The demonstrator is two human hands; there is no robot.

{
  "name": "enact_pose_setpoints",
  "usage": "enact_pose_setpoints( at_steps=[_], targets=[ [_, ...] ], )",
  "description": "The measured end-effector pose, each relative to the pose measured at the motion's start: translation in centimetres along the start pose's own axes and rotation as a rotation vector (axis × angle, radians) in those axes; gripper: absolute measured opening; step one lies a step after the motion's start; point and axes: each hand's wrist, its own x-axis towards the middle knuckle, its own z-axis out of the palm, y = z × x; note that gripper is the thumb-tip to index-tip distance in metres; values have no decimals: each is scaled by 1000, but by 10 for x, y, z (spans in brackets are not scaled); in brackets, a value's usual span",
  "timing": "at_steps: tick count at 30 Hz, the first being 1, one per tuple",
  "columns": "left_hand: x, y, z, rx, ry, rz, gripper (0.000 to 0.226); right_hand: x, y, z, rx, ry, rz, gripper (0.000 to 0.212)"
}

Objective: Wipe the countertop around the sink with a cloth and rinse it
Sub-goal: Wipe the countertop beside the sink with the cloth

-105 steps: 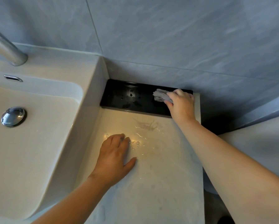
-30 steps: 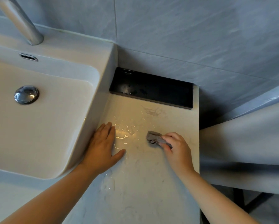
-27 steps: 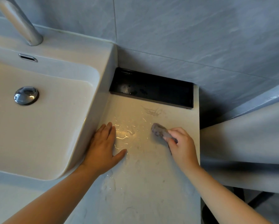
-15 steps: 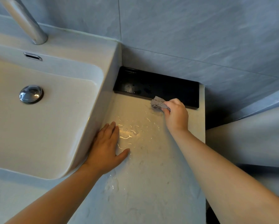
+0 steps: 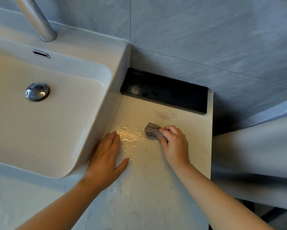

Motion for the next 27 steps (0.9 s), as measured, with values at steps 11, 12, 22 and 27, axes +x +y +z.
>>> enact_pose_setpoints(
  at_steps=[11,12,22,27],
  targets=[
    [-13,-2,5,63,-21,-108,82,33,-9,-31,65,-34,50,10],
    [-13,-1,5,87,-27,-105,78,46,-8,-32,35,-17,37,13],
    [-15,-3,14,147,4,-97,79,85,-1,13,-67,46,62,21],
    [-15,-3,17,167,-16,-114,80,52,-7,17,-41,-18,-13,23]
  ],
)
